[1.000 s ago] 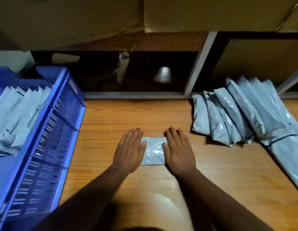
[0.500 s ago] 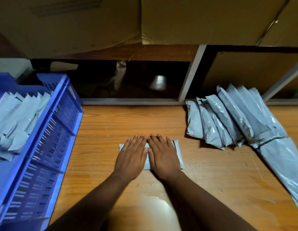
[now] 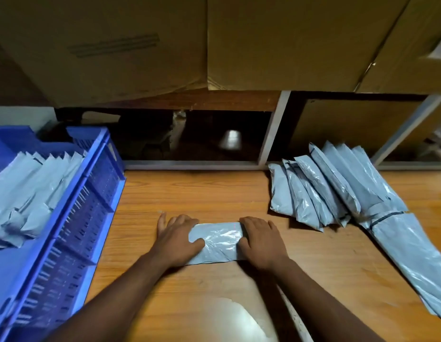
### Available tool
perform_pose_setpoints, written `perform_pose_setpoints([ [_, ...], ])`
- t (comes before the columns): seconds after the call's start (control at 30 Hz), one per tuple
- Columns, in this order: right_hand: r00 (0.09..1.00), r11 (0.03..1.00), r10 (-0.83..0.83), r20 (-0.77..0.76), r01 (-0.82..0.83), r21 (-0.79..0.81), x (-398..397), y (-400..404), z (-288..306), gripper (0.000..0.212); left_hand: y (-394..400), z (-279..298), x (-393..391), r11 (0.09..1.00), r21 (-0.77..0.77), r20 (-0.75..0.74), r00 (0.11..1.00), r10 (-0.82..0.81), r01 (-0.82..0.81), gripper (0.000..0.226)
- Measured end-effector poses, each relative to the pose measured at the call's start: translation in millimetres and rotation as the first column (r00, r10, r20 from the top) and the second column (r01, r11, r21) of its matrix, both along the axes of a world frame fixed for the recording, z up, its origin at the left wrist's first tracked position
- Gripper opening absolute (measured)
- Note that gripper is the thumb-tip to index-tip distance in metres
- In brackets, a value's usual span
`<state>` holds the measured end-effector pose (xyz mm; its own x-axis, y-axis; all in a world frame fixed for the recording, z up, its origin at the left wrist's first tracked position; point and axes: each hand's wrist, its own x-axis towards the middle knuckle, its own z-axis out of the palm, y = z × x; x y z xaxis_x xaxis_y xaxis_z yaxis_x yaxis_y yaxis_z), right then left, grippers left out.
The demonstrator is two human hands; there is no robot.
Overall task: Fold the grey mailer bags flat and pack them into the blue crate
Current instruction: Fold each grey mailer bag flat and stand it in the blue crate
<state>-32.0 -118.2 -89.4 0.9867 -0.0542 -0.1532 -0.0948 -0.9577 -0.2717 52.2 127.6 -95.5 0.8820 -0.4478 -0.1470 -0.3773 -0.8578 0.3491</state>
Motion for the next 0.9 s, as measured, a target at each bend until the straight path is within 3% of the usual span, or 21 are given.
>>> perform_pose_setpoints([
  [0.1, 0.998, 0.996, 0.026, -0.06, -0.021, 0.087, -1, -9, 6, 0.072, 11, 9, 6, 0.996, -0.082, -0.108, 0.994, -0.029, 0.02, 0.078],
  [0.2, 0.997, 0.994, 0.049, -0.057, -0.043, 0.099, 1, -13, 17, 0.081, 17, 21, 9, 0.985, -0.168, -0.15, 0.986, -0.072, 0.046, 0.057],
  [0.4, 0.997, 0.974, 0.067, 0.033, -0.073, 0.214, -2, -8, 45, 0.049, 26, 46, 3, 0.984, -0.175, -0.079, 0.996, -0.035, 0.021, 0.042],
  [0.5, 0.988, 0.985, 0.136, 0.073, -0.142, 0.094, -5, 0, 58, 0.057, 30, 58, -2, 0.986, -0.146, -0.038, 0.996, -0.086, 0.08, 0.053],
  [0.6, 0.973, 0.978, 0.21, 0.098, -0.21, -0.015, -2, 18, 74, 0.063, 29, 64, -2, 0.968, -0.164, 0.03, 0.982, -0.186, 0.189, 0.044],
  [0.77, 0.958, 0.964, 0.252, 0.134, -0.261, 0.056, 1, 44, 92, 0.041, 24, 81, 0, 0.943, -0.166, 0.23, 0.942, -0.246, 0.287, 0.045],
  [0.9, 0.961, 0.97, 0.217, 0.17, -0.232, 0.075, 5, 39, 92, 0.04, 18, 90, 6, 0.957, -0.106, 0.289, 0.929, -0.231, 0.271, 0.047],
])
